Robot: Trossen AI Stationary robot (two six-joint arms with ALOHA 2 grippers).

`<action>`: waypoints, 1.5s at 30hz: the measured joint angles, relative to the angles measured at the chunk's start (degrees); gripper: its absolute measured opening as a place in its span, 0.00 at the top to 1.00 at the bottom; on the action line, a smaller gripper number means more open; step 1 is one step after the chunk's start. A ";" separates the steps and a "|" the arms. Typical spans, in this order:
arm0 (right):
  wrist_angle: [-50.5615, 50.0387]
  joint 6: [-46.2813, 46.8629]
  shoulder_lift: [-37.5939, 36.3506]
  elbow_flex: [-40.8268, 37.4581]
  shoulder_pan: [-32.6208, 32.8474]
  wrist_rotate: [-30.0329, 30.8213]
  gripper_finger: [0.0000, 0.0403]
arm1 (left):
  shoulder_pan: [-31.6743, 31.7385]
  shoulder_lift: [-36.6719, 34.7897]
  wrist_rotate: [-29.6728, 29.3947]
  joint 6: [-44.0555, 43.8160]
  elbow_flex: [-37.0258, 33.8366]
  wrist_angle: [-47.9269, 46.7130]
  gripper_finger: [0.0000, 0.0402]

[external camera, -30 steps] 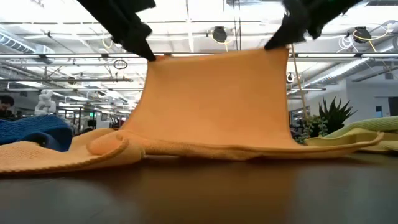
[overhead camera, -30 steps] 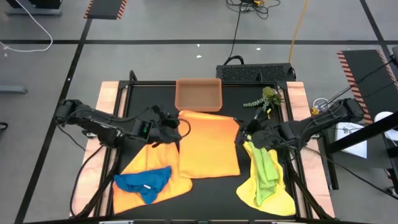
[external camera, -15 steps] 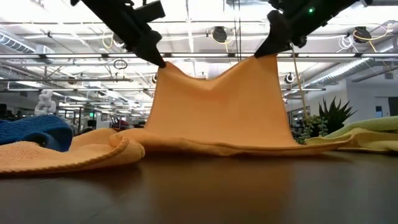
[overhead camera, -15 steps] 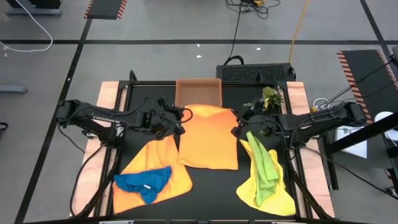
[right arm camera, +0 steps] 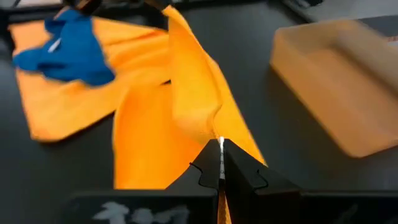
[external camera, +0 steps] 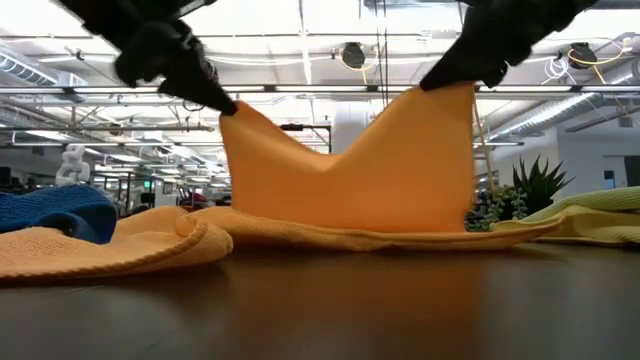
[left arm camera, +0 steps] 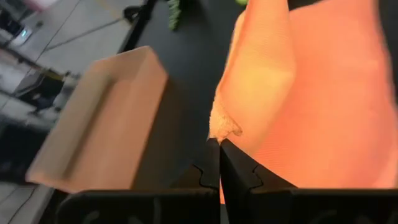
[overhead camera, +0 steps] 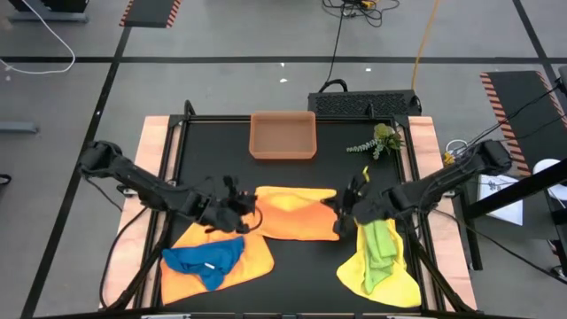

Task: Fold microfiber towels
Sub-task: Fold the right orange towel

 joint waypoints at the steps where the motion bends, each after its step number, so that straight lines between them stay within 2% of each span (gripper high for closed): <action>1: 0.16 0.82 1.25 0.00 1.06 0.62 1.00 | -0.98 0.00 -0.06 0.25 -1.42 1.95 1.00; 7: 3.09 4.28 8.59 0.00 4.71 0.55 1.00 | -3.33 0.00 0.63 0.28 -9.58 11.17 1.00; 12: 2.68 6.75 12.83 0.00 6.38 0.11 1.00 | -4.08 0.00 10.46 0.57 -12.98 16.11 0.98; 16: 2.69 7.62 14.45 0.00 6.94 -2.37 1.00 | -6.08 1.00 12.41 1.18 -13.41 19.28 0.98; 22: 2.46 8.21 14.63 0.00 7.60 -2.54 1.00 | -7.85 5.33 12.65 2.46 -13.42 23.85 0.98; 27: 2.35 8.21 14.28 0.00 8.17 -2.69 1.00 | -7.85 9.98 17.15 2.45 -13.42 26.55 0.98; 32: 2.16 8.19 14.15 0.00 8.42 -5.50 1.00 | -7.87 12.96 20.14 2.44 -13.42 30.37 0.97; 37: 1.59 8.17 13.94 0.00 8.42 -7.04 1.00 | -7.85 13.35 20.23 2.52 -13.42 32.12 0.91; 45: -6.43 10.97 9.32 0.00 8.42 -7.05 1.00 | -7.87 13.35 22.63 3.85 -13.40 33.89 0.79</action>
